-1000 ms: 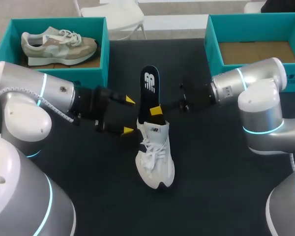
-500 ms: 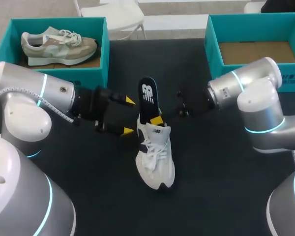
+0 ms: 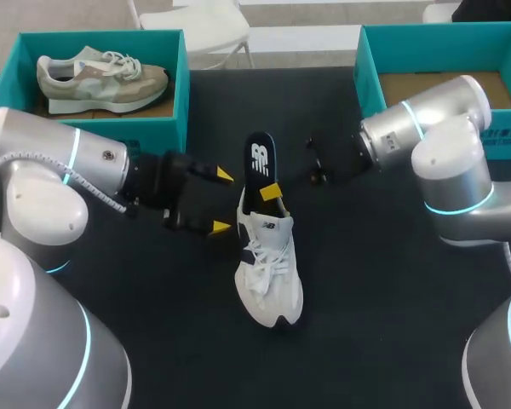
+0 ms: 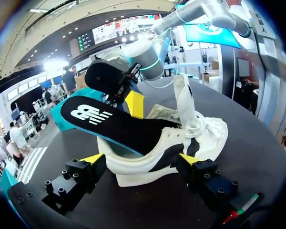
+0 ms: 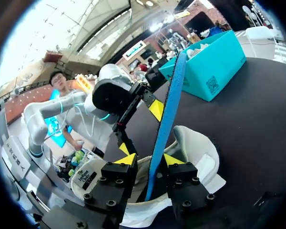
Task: Take the shoe out of the shoebox, open the shoe tongue, remove and reinsert the insole, then place the shoe into the shoebox
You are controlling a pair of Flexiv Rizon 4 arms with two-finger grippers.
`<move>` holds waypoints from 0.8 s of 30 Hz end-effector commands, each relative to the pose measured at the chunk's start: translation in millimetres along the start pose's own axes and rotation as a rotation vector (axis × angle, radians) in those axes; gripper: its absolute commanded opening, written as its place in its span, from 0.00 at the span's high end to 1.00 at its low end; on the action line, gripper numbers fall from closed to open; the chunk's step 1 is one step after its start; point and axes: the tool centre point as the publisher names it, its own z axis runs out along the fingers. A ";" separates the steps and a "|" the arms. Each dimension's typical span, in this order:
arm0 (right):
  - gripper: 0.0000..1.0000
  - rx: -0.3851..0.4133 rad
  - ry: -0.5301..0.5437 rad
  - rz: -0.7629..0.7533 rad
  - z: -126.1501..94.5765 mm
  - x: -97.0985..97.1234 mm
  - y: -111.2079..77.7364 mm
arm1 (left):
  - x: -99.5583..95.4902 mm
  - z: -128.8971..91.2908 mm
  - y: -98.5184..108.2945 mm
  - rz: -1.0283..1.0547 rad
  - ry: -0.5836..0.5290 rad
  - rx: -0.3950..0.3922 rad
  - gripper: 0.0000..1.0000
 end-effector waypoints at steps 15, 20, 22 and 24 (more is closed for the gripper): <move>1.00 0.043 0.067 0.083 21.7 5.4 -28.7 | 5.7 -6.8 -0.1 -0.001 -0.010 0.005 0.00; 1.00 0.042 0.062 0.099 23.8 9.4 -33.4 | 7.3 -5.1 0.7 -0.002 -0.008 0.007 0.00; 1.00 0.042 0.054 0.096 22.5 8.5 -30.9 | 8.2 -4.5 1.1 -0.003 -0.006 0.007 0.00; 0.88 0.042 0.040 0.085 19.6 6.6 -26.7 | 8.8 -4.6 1.2 -0.004 -0.005 0.008 0.00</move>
